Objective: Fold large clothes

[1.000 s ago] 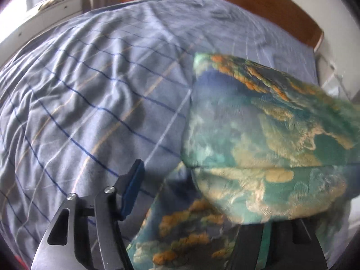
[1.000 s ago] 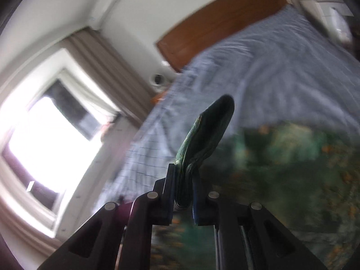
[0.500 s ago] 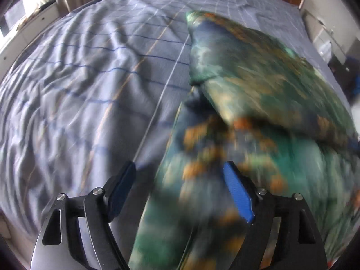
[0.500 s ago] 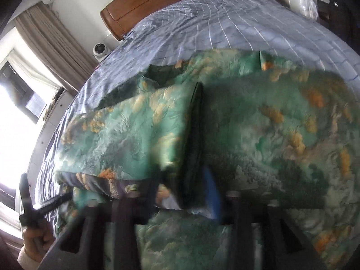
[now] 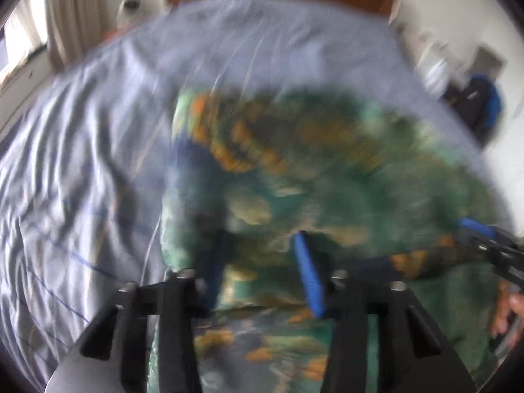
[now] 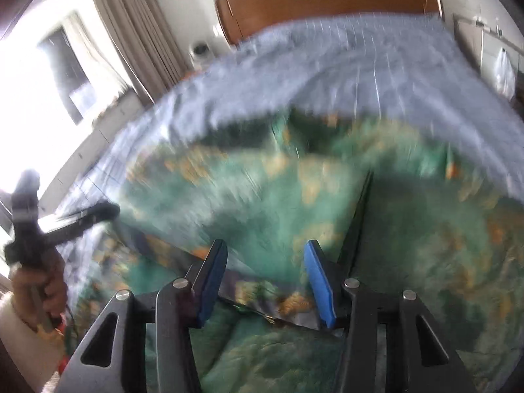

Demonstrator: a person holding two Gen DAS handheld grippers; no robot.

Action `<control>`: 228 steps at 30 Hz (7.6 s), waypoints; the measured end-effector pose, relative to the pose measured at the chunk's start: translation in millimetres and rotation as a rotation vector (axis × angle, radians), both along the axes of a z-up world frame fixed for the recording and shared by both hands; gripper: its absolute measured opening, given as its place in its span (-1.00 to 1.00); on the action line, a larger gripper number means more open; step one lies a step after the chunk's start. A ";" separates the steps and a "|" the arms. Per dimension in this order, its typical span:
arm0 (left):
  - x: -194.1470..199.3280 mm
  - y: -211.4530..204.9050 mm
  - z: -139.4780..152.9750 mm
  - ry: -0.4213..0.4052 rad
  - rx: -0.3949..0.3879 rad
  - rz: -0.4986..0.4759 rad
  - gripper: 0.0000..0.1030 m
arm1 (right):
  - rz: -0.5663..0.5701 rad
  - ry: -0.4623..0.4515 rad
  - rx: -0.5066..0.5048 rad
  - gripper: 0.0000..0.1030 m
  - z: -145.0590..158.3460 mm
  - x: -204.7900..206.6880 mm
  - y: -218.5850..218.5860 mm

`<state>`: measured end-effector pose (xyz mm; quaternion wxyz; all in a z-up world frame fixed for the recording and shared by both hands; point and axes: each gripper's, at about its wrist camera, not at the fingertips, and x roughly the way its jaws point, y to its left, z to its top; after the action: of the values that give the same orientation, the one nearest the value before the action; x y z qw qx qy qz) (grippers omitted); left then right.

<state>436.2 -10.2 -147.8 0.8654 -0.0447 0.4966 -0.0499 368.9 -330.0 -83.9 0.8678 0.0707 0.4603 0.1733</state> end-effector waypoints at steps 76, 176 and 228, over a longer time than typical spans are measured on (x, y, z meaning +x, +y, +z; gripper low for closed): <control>-228.8 89.9 -18.2 0.084 -0.117 -0.123 0.90 | -0.154 0.113 -0.120 0.65 1.9 -324.8 -158.9; 82.7 69.0 4.1 0.103 -0.381 0.192 -0.24 | -0.432 0.127 -0.071 -0.64 -24.2 42.2 -202.6; 58.4 -197.4 23.7 -0.074 0.078 -0.306 0.96 | -0.250 -0.325 -0.004 0.47 7.7 -198.2 -122.2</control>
<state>494.7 -207.6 -124.1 0.8664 0.0668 0.4670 -0.1635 170.7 -452.1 -76.2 0.9455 0.0967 0.3024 0.0724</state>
